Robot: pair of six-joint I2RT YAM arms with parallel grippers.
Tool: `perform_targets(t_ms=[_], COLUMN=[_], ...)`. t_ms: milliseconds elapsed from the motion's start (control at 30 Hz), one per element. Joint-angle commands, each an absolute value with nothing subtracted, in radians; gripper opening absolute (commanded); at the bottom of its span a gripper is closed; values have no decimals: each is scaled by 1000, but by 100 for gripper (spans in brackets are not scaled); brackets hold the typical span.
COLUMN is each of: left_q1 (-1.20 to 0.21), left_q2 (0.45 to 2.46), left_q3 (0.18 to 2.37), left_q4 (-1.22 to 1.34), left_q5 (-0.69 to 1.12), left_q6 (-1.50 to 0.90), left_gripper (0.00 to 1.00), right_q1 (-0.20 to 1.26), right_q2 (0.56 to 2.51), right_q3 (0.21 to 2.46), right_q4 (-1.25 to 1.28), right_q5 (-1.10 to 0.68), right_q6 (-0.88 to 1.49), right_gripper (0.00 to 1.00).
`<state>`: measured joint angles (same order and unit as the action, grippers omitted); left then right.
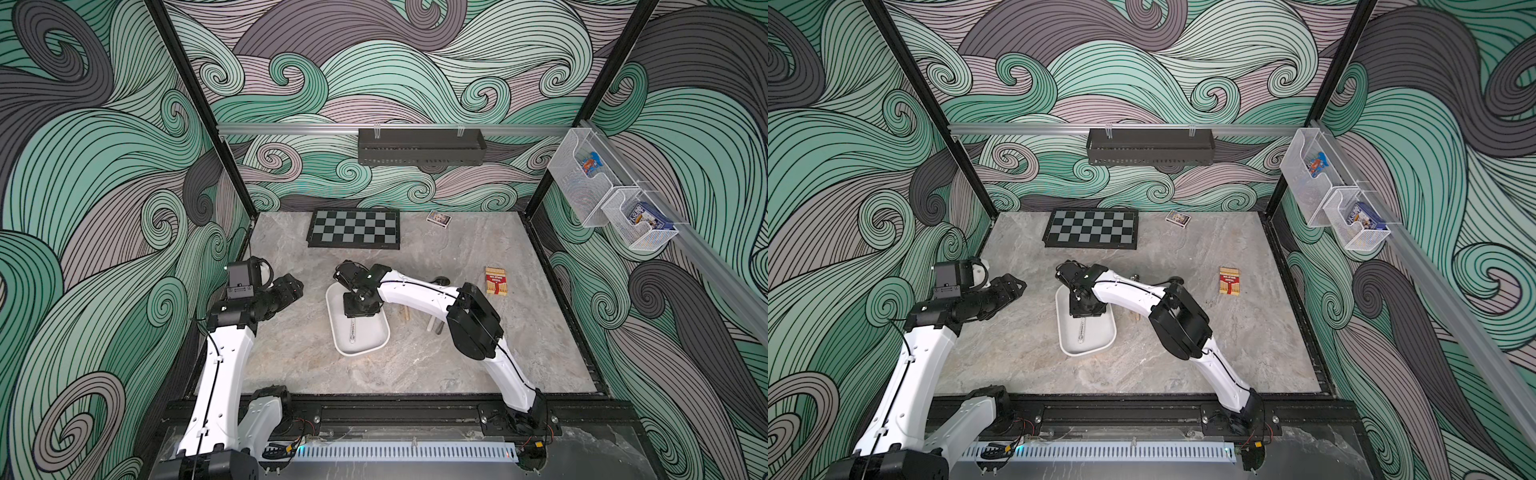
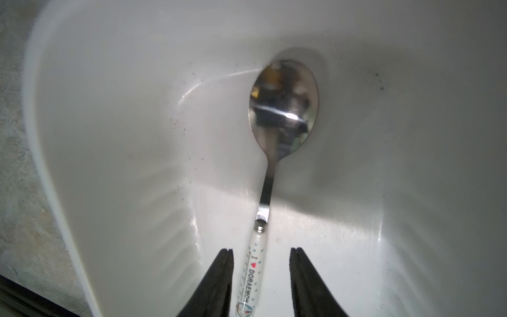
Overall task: Put the spoon into the storage box
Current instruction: Place the spoon in the storage box, then pick up the spoon from the center of the board.
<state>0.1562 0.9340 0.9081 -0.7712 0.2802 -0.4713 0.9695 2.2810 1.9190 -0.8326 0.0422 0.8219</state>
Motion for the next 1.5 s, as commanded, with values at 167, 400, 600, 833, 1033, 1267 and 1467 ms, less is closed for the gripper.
perform_targets(t_ms=[167, 400, 600, 833, 1033, 1267, 1467], left_q1=[129, -206, -556, -703, -765, -800, -797], left_q2=[914, 1060, 1358, 1801, 2245, 2430, 2498], left_q3=[927, 1102, 1360, 1698, 2177, 2279, 2387], left_q4=[-773, -823, -864, -968, -1238, -1112, -1109], left_q5=[348, 241, 166, 183, 115, 60, 5], left_q6=[-424, -330, -152, 66, 167, 232, 231], left_gripper=[73, 67, 68, 68, 60, 60, 59], right_q1=[925, 590, 256, 177, 155, 155, 154], right_q2=[1916, 1535, 1353, 1347, 1280, 1248, 1272], right_q3=[1751, 1291, 949, 808, 741, 698, 706], right_q4=[-825, -707, -551, -473, -437, -399, -394], right_q5=[108, 12, -89, -11, 13, 8, -8], right_q6=[622, 526, 489, 493, 513, 529, 523], right_gripper=[44, 46, 46, 45, 45, 45, 45])
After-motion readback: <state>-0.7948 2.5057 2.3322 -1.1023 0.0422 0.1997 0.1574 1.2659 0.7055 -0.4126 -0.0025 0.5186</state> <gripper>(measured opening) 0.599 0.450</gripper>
